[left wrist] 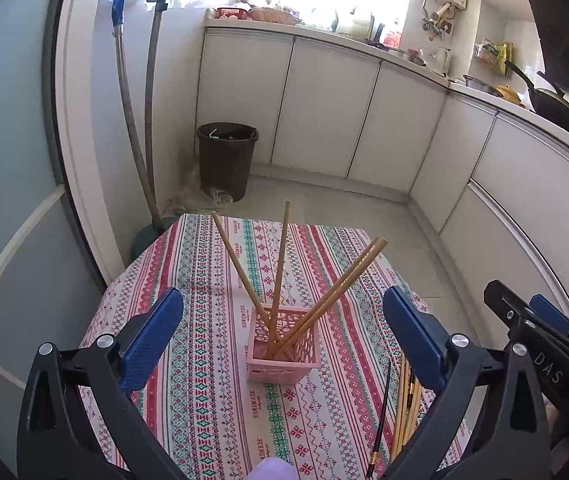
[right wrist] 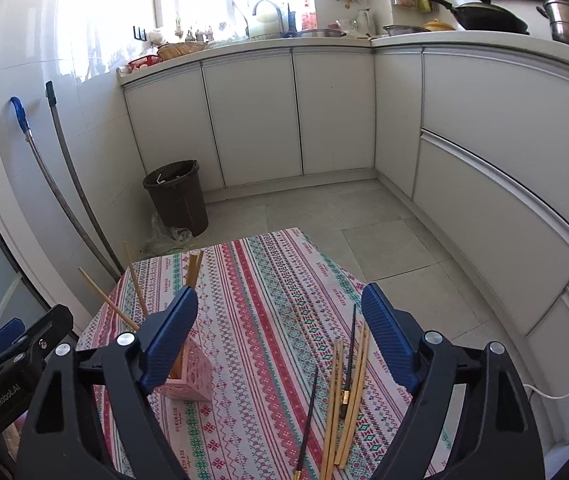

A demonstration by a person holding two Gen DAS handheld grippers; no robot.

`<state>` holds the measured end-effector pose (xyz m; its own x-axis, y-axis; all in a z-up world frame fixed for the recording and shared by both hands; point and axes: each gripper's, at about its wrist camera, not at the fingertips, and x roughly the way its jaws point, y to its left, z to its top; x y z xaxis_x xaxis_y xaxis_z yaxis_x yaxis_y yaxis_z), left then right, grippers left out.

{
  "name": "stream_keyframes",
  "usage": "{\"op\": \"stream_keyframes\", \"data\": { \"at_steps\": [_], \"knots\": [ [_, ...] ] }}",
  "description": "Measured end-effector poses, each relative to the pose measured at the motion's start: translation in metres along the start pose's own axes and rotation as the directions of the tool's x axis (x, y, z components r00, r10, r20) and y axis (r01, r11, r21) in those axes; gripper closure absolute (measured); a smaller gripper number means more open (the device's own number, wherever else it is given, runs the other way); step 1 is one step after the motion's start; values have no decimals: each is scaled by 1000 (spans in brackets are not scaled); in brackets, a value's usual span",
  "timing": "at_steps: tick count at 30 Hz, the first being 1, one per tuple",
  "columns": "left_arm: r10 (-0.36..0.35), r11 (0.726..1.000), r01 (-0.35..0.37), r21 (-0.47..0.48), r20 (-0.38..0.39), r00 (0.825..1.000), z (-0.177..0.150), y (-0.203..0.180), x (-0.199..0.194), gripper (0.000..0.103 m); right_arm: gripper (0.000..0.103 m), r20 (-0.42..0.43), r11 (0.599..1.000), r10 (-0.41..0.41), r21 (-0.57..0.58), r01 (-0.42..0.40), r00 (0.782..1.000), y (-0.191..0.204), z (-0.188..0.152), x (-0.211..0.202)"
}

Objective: Organize utensils
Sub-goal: 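Move both open tools back toward the remaining chopsticks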

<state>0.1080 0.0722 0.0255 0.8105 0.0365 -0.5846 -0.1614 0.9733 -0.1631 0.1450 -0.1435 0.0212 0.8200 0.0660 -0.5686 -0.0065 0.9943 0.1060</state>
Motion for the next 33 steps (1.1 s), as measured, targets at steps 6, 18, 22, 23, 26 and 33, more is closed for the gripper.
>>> {"op": "stream_keyframes", "data": {
  "at_steps": [6, 18, 22, 23, 26, 33],
  "knots": [
    [-16, 999, 20, 51, -60, 998, -16, -19, 11, 7, 8, -62, 995, -44, 84, 49, 997, -43, -14, -2],
    [-37, 982, 95, 164, -325, 945, -90, -67, 65, 7, 7, -180, 910, 16, 410, 60, 984, -152, -29, -2],
    [-27, 955, 148, 258, -422, 906, -129, -101, 86, 7, 7, -196, 875, 67, 482, 37, 978, -172, -34, 3],
    [-27, 945, 167, 280, -441, 897, -137, -110, 91, 7, 7, -201, 866, 80, 499, 32, 976, -176, -35, 4],
    [-23, 916, 215, 338, -490, 872, -148, -142, 115, 7, 7, -206, 832, 121, 555, 14, 971, -191, -40, 7],
    [16, 921, 196, 335, -537, 843, -119, -184, 190, 8, 7, -211, 782, 150, 623, 15, 966, -223, -44, 13]
  ]
}}
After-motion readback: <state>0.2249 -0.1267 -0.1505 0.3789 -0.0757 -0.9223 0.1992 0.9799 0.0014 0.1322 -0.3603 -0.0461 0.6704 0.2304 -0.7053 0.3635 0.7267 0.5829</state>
